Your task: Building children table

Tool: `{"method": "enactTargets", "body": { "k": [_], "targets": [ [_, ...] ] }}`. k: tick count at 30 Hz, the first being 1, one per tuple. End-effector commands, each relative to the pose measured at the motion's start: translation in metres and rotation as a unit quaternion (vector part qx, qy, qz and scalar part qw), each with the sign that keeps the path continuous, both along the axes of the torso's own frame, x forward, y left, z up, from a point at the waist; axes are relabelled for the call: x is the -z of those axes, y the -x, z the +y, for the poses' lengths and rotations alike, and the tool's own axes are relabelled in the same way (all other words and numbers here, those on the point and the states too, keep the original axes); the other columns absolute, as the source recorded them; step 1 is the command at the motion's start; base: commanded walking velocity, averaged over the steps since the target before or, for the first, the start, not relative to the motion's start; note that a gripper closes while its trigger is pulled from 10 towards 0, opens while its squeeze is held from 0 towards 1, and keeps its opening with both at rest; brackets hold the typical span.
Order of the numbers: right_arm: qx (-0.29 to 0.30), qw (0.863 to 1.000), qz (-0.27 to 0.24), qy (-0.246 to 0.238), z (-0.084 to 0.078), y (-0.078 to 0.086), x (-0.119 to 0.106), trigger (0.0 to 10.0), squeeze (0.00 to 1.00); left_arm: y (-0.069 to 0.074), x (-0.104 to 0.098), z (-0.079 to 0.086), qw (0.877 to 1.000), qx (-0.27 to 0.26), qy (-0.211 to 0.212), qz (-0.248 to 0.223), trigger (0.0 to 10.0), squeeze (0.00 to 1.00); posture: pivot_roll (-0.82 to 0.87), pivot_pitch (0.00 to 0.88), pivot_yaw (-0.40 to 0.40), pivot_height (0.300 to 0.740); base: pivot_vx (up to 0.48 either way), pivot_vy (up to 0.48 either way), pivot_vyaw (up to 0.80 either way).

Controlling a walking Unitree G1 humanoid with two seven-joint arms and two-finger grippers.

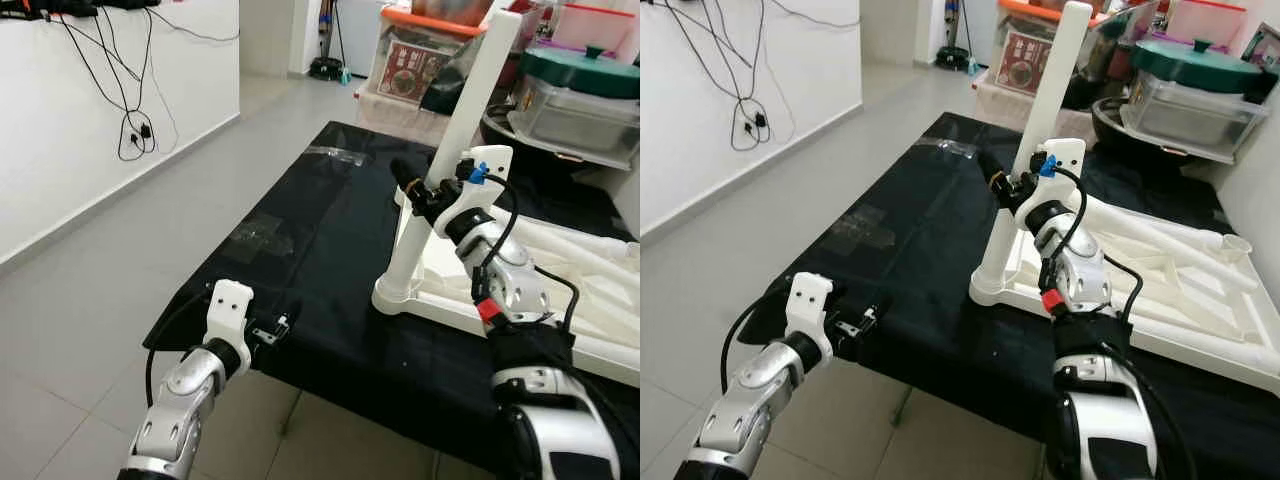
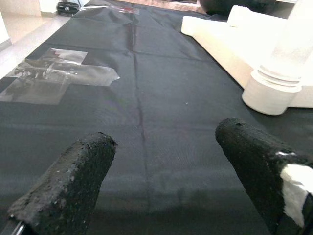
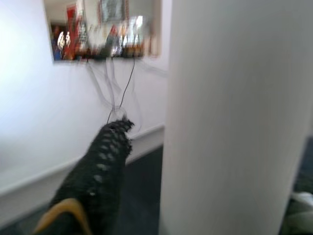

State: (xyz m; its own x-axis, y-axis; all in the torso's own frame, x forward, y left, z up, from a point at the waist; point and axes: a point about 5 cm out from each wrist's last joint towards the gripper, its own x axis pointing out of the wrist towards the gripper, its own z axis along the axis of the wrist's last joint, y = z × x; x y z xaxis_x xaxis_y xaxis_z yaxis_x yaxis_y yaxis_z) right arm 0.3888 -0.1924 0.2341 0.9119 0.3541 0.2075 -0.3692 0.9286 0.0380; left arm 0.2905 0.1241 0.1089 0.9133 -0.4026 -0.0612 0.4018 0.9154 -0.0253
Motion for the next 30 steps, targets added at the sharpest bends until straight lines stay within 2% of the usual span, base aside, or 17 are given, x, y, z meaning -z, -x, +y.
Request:
{"method": "enactTargets", "body": {
  "k": [1, 2, 3, 8, 14, 15, 16, 18, 19, 21, 23, 24, 26, 27, 28, 29, 30],
  "targets": [
    [-0.016, 0.999, 0.032, 0.027, -0.003, -0.003, 0.014, 3.8, 0.0, 0.0, 0.001, -0.004, 1.0, 0.006, -0.007, 0.0, 10.0, 0.0, 0.03, 0.0, -0.165, 0.74, 0.0, 0.0, 0.0],
    [-0.016, 0.999, 0.032, 0.027, -0.003, -0.003, 0.014, 3.8, 0.0, 0.0, 0.001, -0.004, 1.0, 0.006, -0.007, 0.0, 10.0, 0.0, 0.03, 0.0, -0.165, 0.74, 0.0, 0.0, 0.0],
    [-0.009, 0.998, 0.046, 0.034, -0.008, -0.005, 0.019, 0.0, 0.0, 0.0, 0.001, -0.003, 1.0, 0.005, -0.008, 0.0, 10.0, 0.0, 0.03, 0.0, -0.169, 0.74, 0.0, 0.0, 0.0],
    [-0.021, 0.998, 0.045, 0.042, -0.02, -0.007, 0.011, 0.0, 0.0, 0.001, 0.003, 0.002, 1.0, -0.001, -0.013, 0.003, 10.0, 0.0, 0.04, 0.0, -0.17, 0.74, 0.0, 0.0, 0.0],
    [-0.028, 0.997, 0.038, 0.055, -0.025, -0.008, 0.003, 0.0, 0.0, 0.002, 0.004, 0.002, 1.0, 0.001, -0.015, 0.005, 10.0, 0.0, 0.03, 0.0, -0.163, 0.74, 0.0, 0.0, 0.0],
    [0.001, 0.997, 0.037, 0.067, -0.03, -0.009, 0.0, 0.0, 0.0, 0.002, 0.004, 0.001, 1.0, 0.002, -0.015, 0.005, 10.0, 0.0, 0.02, 0.0, -0.162, 0.74, 0.0, 0.0, 0.0],
    [0.06, 0.995, 0.04, 0.062, -0.034, -0.012, 0.0, 0.0, 0.0, 0.001, 0.004, 0.0, 1.0, 0.002, -0.013, 0.005, 10.0, 0.0, 0.02, 0.0, -0.161, 0.74, 0.0, 0.0, 0.0],
    [0.06, 0.995, 0.04, 0.062, -0.034, -0.012, 0.0, 0.0, 0.0, 0.001, 0.004, 0.0, 1.0, 0.002, -0.013, 0.005, 10.0, 0.0, 0.02, 0.0, -0.161, 0.74, 0.0, 0.0, 0.0],
    [0.135, 0.988, 0.053, 0.046, -0.039, -0.014, 0.004, 0.0, 0.0, 0.001, 0.004, -0.001, 1.0, 0.003, -0.012, 0.005, 10.0, 0.0, 0.02, 0.0, -0.159, 0.74, 0.0, 0.0, 0.0],
    [0.135, 0.988, 0.053, 0.046, -0.039, -0.014, 0.004, 0.0, 0.0, 0.001, 0.004, -0.001, 1.0, 0.003, -0.012, 0.005, 10.0, 0.0, 0.02, 0.0, -0.159, 0.74, 0.0, 0.0, 0.0],
    [0.296, 0.95, 0.095, 0.0, -0.034, -0.005, 0.038, 0.0, 0.0, 0.002, 0.004, -0.003, 1.0, 0.004, -0.01, 0.006, 10.0, 0.0, 0.02, 0.0, -0.156, 0.74, 0.0, 0.0, 0.0],
    [0.353, 0.929, 0.106, -0.023, -0.027, 0.004, 0.054, 0.0, 0.0, 0.003, 0.005, -0.003, 1.0, 0.005, -0.01, 0.007, 10.0, 0.0, 0.02, 0.0, -0.154, 0.74, 0.0, 0.0, 0.0],
    [0.353, 0.929, 0.106, -0.023, -0.027, 0.004, 0.054, 0.0, 0.0, 0.003, 0.005, -0.003, 1.0, 0.005, -0.01, 0.007, 10.0, 0.0, 0.02, 0.0, -0.154, 0.74, 0.0, 0.0, 0.0],
    [0.389, 0.915, 0.101, -0.032, -0.018, 0.014, 0.062, 0.0, 0.0, 0.003, 0.005, -0.003, 1.0, 0.005, -0.01, 0.008, 10.0, 0.0, 0.02, 0.0, -0.154, 0.74, 0.0, 0.0, 0.0],
    [0.389, 0.915, 0.101, -0.032, -0.018, 0.014, 0.062, 0.0, 0.0, 0.003, 0.005, -0.003, 1.0, 0.005, -0.01, 0.008, 10.0, 0.0, 0.02, 0.0, -0.154, 0.74, 0.0, 0.0, 0.0],
    [0.398, 0.911, 0.097, -0.04, -0.003, 0.022, 0.063, 0.0, 0.0, 0.003, 0.005, -0.002, 1.0, 0.005, -0.011, 0.009, 10.0, 0.0, 0.01, 0.0, -0.153, 0.74, 0.0, 0.0, 0.0],
    [0.398, 0.911, 0.097, -0.04, -0.003, 0.022, 0.063, 0.0, 0.0, 0.003, 0.005, -0.002, 1.0, 0.005, -0.011, 0.009, 10.0, 0.0, 0.01, 0.0, -0.153, 0.74, 0.0, 0.0, 0.0]
  ]
}}
